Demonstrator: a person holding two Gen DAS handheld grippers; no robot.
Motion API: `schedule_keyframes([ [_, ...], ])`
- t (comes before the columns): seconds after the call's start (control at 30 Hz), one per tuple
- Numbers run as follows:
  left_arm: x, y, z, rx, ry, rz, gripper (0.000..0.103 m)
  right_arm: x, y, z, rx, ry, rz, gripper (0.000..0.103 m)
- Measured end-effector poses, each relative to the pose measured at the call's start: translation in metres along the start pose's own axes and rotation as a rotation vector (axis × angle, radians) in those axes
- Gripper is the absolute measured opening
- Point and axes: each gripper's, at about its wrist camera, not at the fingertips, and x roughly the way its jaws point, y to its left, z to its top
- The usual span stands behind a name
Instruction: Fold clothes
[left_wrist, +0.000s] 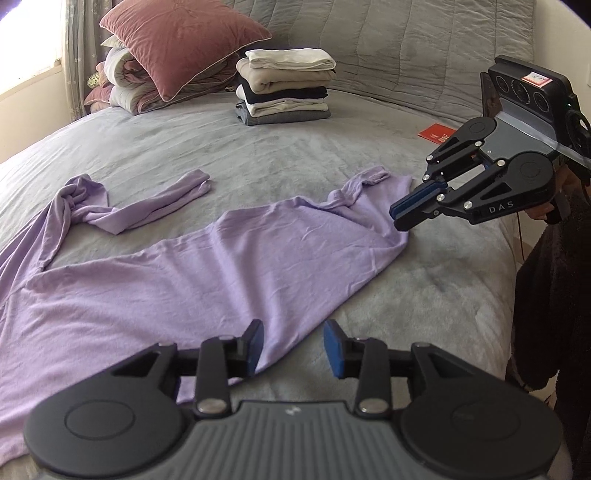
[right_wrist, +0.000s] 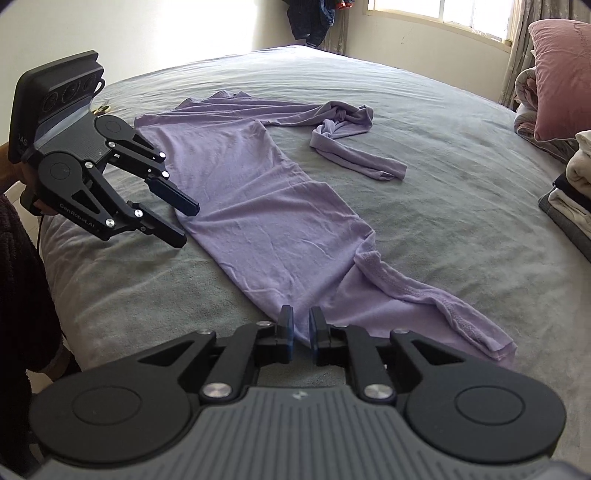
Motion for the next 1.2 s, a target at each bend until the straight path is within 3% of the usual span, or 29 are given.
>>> schedule_keyframes([
  [0.17, 0.006, -0.010, 0.023, -0.004, -0.058, -0.055, 0.037, -0.010, -0.028, -0.003, 0.043, -0.051, -0.126, 0.015],
  [0.3, 0.025, -0.023, 0.039, -0.003, -0.079, -0.117, 0.038, -0.005, -0.053, -0.010, 0.071, -0.036, -0.218, 0.016],
  [0.43, 0.053, -0.039, 0.045, 0.043, -0.057, -0.127, 0.038, 0.005, -0.067, -0.017, 0.063, -0.013, -0.274, 0.034],
  [0.57, 0.074, -0.044, 0.047, 0.024, -0.029, -0.137, 0.038, 0.013, -0.076, -0.023, 0.066, -0.023, -0.283, 0.029],
  [0.6, 0.077, -0.045, 0.047, 0.022, -0.024, -0.139, 0.038, 0.014, -0.078, -0.023, 0.072, -0.031, -0.282, 0.014],
  [0.63, 0.078, -0.046, 0.047, 0.026, -0.022, -0.137, 0.039, 0.015, -0.081, -0.022, 0.080, -0.041, -0.283, 0.006],
  [1.07, 0.074, -0.048, 0.047, 0.034, -0.034, -0.110, 0.048, 0.042, -0.130, -0.007, 0.310, -0.074, -0.479, 0.001],
  [1.13, 0.072, -0.045, 0.051, 0.002, -0.055, -0.081, 0.047, 0.032, -0.139, -0.010, 0.378, -0.090, -0.453, 0.016],
  [1.2, 0.072, -0.039, 0.057, -0.046, -0.073, -0.052, 0.047, 0.021, -0.144, -0.013, 0.433, -0.093, -0.415, 0.017],
])
